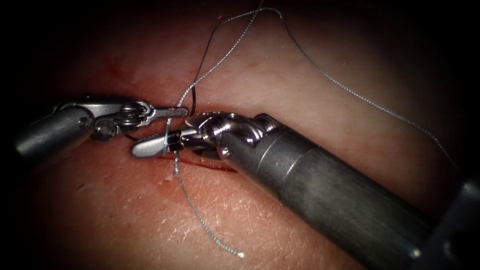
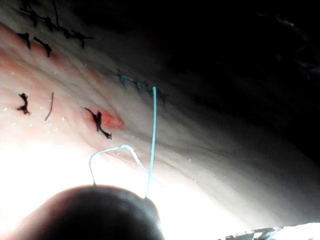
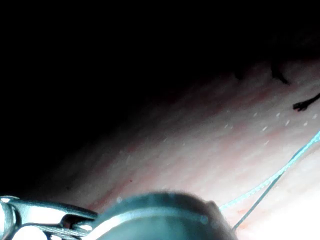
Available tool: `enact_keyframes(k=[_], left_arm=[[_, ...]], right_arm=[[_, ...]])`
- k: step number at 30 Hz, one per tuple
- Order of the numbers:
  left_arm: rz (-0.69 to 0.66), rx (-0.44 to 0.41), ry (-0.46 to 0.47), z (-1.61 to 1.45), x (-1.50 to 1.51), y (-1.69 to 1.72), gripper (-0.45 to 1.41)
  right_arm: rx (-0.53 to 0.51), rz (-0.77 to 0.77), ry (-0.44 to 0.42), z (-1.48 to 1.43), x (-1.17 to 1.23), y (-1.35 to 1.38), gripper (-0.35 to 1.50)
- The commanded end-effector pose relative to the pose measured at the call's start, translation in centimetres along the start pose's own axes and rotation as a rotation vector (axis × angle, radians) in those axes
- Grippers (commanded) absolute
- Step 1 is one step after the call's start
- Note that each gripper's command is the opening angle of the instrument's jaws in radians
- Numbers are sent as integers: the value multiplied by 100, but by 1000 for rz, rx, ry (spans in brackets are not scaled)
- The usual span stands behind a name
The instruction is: Wound Closure
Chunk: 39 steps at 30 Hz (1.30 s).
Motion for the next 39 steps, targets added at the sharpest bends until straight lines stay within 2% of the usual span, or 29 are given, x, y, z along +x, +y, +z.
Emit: enact_keyframes(k=[1,3,5,7,8,10,13,15,16,19,20,23,29,33,38,39], left_arm=[[4,6,-8,2,-12,-6,-45],[10,8,-10,3,-13,-6,-45],[10,10,-12,5,-14,-6,-45],[16,9,-13,6,-14,-7,-45],[22,8,-14,7,-13,-7,-45],[22,6,-17,8,-12,-8,-45],[27,7,-15,9,-11,-9,-45],[27,8,-13,10,-11,-10,-45],[27,8,-14,11,-10,-10,-45],[33,11,-10,13,-9,-10,-45],[35,13,-8,15,-8,-10,-45],[36,14,-6,16,-7,-12,-45],[56,19,2,18,-6,-13,-45],[69,21,5,19,-5,-15,-45],[82,26,11,20,-5,-17,-45],[83,27,13,20,-5,-17,-45]], right_arm=[[-22,18,-14,-1,19,-10,-35],[-37,69,-43,0,19,-15,-35],[-92,181,-94,0,21,-27,-35],[-152,200,-139,-1,25,-37,-35],[-236,218,-220,-4,32,-49,-35],[-306,233,-315,-7,36,-58,-35],[-381,226,-414,-11,31,-68,-35],[-389,231,-448,-14,30,-71,-35],[-426,245,-500,-18,31,-75,-35],[-500,243,-584,-21,34,-78,-35],[-556,239,-628,-21,36,-80,-35],[-598,220,-655,-19,36,-79,-35],[-684,129,-767,-20,28,-70,-35],[-689,113,-777,-22,18,-60,-35],[-687,105,-800,-38,7,-48,-35],[-658,101,-793,-44,4,-45,-35]])
